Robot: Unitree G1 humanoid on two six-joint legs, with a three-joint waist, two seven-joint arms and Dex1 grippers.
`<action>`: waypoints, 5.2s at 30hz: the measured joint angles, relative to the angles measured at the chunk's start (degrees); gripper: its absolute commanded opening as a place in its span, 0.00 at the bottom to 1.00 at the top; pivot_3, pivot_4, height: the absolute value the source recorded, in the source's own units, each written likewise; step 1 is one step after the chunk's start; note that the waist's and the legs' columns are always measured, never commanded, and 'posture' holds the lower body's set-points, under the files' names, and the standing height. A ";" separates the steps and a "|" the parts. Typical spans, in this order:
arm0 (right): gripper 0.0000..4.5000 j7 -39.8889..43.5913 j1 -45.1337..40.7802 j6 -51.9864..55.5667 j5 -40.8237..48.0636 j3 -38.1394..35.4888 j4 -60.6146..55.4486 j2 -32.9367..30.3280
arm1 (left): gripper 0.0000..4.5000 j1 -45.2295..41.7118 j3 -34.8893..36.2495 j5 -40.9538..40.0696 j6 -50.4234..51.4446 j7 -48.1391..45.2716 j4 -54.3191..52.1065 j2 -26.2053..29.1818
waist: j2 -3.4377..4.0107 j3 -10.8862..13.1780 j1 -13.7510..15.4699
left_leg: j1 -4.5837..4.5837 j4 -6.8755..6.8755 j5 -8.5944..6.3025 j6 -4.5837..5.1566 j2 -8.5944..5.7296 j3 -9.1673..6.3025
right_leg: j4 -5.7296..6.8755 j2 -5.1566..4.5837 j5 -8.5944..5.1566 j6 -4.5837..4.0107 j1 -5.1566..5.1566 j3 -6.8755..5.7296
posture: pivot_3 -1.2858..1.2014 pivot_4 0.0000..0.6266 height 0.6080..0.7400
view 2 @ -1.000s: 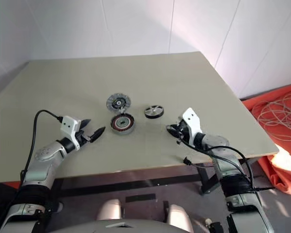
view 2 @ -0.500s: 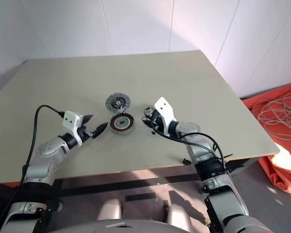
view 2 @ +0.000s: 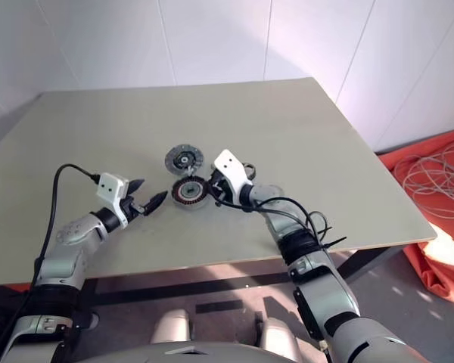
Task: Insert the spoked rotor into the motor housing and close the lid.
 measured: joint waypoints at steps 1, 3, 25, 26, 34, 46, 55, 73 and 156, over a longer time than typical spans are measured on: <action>0.15 0.11 -0.23 -0.09 -0.01 0.00 0.00 0.14 | 1.00 0.00 0.01 0.01 -0.04 0.00 0.02 0.00 | 0.00 0.00 0.00 | 0.00 0.00 0.00 0.00 0.00 0.00 | 0.00 0.00 0.00 0.00 0.00 0.00 | 0.52 0.00 1.00; 0.15 0.53 -0.73 -0.33 -0.10 0.00 0.01 0.43 | 1.00 0.00 0.00 0.02 -0.55 -0.02 0.31 0.00 | 0.00 0.00 -0.03 | 0.02 0.00 0.00 0.00 0.01 0.00 | 0.02 0.01 0.00 0.00 0.00 0.00 | 0.52 0.00 1.00; 0.15 2.00 -3.20 -2.41 -2.47 2.54 5.18 4.92 | 1.00 0.41 0.11 0.09 -3.67 -0.19 3.10 0.00 | -0.01 0.00 -0.05 | 0.01 0.00 0.01 -0.01 0.01 -0.01 | 0.03 0.01 0.00 0.00 -0.01 0.00 | 0.52 0.00 1.00; 0.15 2.03 -3.21 -2.54 -2.48 2.53 5.55 4.90 | 1.00 0.41 0.11 0.08 -3.68 -0.19 3.10 0.00 | -0.01 0.00 -0.05 | 0.01 0.00 0.01 -0.01 0.02 -0.01 | 0.03 0.01 0.00 0.00 -0.01 0.00 | 0.52 0.00 1.00; 0.15 1.85 -3.68 -4.07 -2.65 2.42 7.92 4.72 | 1.00 0.48 0.12 0.07 -3.69 -0.22 3.10 0.00 | -0.01 0.00 -0.05 | 0.02 0.00 0.01 -0.01 0.02 0.00 | 0.04 0.01 0.00 0.00 -0.01 0.00 | 0.52 0.00 1.00; 0.15 0.60 -5.39 -5.75 -2.83 1.95 11.19 4.84 | 1.00 0.89 0.12 0.07 -3.69 -0.19 3.06 0.00 | -0.01 -0.01 -0.03 | 0.02 0.02 0.01 -0.01 0.02 -0.01 | 0.10 0.00 0.00 -0.01 -0.01 0.00 | 0.52 0.00 1.00; 0.15 0.09 -6.11 -6.32 -2.96 0.97 12.17 4.34 | 1.00 0.90 0.12 0.06 -3.68 -0.19 3.04 0.00 | -0.01 0.00 -0.05 | 0.01 0.01 0.02 -0.03 0.02 -0.01 | 0.09 0.01 0.00 -0.02 -0.02 0.00 | 0.52 0.00 1.00; 0.15 1.39 -6.08 -6.30 -3.04 1.02 11.88 4.74 | 1.00 0.90 0.12 0.07 -3.68 0.02 3.03 0.00 | -0.01 0.00 -0.04 | 0.02 0.02 0.02 -0.02 0.02 -0.01 | 0.09 0.01 0.00 -0.02 -0.02 -0.01 | 0.52 0.00 1.00; 0.01 4.33 -0.82 2.34 -1.58 1.13 -3.24 1.91 | 1.00 0.91 0.05 0.14 -2.81 1.29 0.93 0.17 | -0.02 -0.01 0.01 | 0.02 0.06 0.03 -0.05 0.02 -0.02 | 0.11 0.01 -0.01 -0.03 -0.01 -0.01 | 0.52 0.00 1.00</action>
